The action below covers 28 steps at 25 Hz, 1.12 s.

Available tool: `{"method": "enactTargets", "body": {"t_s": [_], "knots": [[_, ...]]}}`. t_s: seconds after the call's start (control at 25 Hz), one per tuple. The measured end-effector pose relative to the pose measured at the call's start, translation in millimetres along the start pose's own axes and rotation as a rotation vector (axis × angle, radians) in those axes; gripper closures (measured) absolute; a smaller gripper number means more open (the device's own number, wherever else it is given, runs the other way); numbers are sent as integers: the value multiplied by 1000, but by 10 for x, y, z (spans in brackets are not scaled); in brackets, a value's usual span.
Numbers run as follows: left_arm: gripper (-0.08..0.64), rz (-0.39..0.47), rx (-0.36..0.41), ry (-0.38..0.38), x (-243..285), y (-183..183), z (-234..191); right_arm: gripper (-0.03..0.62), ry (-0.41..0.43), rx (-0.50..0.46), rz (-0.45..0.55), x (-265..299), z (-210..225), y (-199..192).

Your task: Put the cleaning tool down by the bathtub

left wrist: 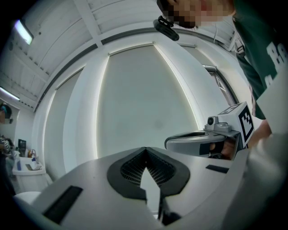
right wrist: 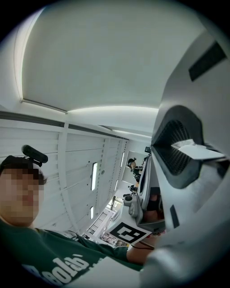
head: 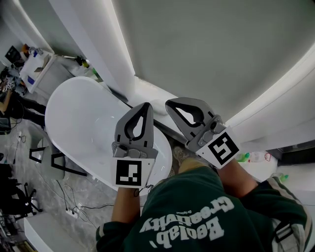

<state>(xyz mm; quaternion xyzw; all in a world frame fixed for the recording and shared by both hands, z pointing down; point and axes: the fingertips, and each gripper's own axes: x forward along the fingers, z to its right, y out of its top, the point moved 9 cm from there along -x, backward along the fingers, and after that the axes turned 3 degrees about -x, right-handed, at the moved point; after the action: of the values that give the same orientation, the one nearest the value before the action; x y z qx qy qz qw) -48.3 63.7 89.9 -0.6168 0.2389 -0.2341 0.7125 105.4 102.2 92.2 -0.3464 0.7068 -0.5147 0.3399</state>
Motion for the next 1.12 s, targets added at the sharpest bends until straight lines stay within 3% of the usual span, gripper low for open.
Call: {"method": "enactTargets", "body": {"t_s": [0.36, 0.92, 1.12], "knots": [[552, -3, -2, 0, -21, -9, 0, 577, -31, -28, -30, -1, -31, -45], [552, -12, -1, 2, -7, -74, 12, 577, -8, -15, -23, 15, -45, -34], [552, -8, -3, -1, -16, -82, -30, 577, -11, -54, -34, 62, -70, -40]]}}
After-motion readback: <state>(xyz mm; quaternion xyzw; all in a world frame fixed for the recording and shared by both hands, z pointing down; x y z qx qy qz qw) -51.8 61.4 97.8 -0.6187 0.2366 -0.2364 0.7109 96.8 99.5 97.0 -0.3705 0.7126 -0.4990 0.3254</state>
